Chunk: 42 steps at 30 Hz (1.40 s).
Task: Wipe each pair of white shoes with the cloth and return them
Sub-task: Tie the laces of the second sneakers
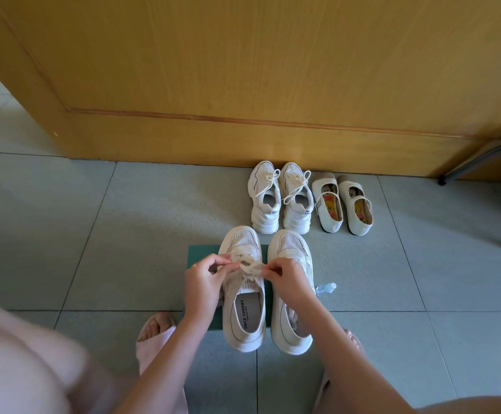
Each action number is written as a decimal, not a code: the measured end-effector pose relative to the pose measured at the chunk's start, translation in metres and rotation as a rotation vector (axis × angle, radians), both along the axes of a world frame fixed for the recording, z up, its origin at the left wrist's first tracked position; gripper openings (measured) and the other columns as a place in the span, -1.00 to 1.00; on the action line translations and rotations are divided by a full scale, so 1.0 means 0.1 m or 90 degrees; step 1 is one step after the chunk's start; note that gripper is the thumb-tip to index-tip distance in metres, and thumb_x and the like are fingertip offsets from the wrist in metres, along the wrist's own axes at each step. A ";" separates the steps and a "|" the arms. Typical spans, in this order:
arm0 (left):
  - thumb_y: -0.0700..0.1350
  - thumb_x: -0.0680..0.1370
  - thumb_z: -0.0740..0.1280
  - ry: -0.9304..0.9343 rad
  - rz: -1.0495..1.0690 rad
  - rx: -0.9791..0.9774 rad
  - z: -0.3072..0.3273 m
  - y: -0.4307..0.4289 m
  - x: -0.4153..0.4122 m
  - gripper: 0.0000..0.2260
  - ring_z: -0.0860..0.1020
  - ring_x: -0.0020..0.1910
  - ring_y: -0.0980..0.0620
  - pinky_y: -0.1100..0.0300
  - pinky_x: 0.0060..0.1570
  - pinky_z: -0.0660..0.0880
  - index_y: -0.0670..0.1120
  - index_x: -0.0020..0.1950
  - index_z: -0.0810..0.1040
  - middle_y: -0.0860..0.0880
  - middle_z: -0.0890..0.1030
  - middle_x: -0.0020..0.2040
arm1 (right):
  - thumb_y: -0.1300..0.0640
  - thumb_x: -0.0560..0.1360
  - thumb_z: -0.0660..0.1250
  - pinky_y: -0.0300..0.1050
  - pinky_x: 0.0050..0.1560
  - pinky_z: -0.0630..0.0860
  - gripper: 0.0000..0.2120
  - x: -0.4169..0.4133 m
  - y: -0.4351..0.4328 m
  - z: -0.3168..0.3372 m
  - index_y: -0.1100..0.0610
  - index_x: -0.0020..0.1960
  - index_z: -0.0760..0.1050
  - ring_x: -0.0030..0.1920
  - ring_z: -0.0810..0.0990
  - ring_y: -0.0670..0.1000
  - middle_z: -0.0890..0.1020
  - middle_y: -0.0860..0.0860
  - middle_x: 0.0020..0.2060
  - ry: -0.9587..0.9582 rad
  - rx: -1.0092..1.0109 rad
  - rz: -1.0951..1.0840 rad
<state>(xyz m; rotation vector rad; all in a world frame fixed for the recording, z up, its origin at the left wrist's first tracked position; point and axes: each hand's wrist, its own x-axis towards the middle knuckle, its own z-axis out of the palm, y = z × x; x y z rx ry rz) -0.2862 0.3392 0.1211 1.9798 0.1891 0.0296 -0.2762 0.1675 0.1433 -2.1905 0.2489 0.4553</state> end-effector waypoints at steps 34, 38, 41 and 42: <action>-0.34 0.48 0.36 0.398 0.149 -0.494 0.25 0.16 -0.02 -0.91 0.66 -0.37 0.03 0.28 -0.33 0.61 -0.31 -0.03 0.57 -0.19 0.66 -0.25 | 0.31 0.48 0.33 -0.26 -0.51 0.44 -0.83 -0.06 0.08 0.04 0.23 -0.29 0.56 -0.49 0.59 -0.09 0.62 0.09 -0.41 0.064 0.121 -0.235; -0.34 0.48 0.36 0.379 0.164 -0.469 0.24 0.17 -0.03 -0.94 0.65 -0.40 0.05 0.28 -0.30 0.61 -0.29 -0.06 0.57 -0.13 0.67 -0.34 | 0.26 0.52 0.27 -0.12 -0.31 0.51 -0.87 -0.06 0.13 0.03 0.24 -0.17 0.54 -0.31 0.60 0.03 0.63 0.10 -0.29 0.010 -0.020 -0.141; -0.35 0.48 0.35 0.365 0.169 -0.457 0.24 0.18 -0.02 -0.93 0.64 -0.42 0.05 0.29 -0.30 0.61 -0.31 -0.05 0.57 -0.12 0.66 -0.37 | 0.23 0.53 0.26 -0.21 -0.30 0.37 -0.91 -0.06 0.04 0.03 0.20 -0.11 0.52 -0.27 0.49 -0.02 0.58 0.03 -0.23 -0.022 -0.131 -0.020; -0.35 0.49 0.35 0.365 0.169 -0.453 0.24 0.18 -0.01 -0.93 0.64 -0.42 0.05 0.29 -0.31 0.61 -0.31 -0.04 0.57 -0.13 0.66 -0.36 | 0.23 0.52 0.27 -0.21 -0.31 0.35 -0.91 -0.07 0.01 0.03 0.19 -0.12 0.53 -0.28 0.48 -0.02 0.58 0.03 -0.24 -0.025 -0.133 -0.014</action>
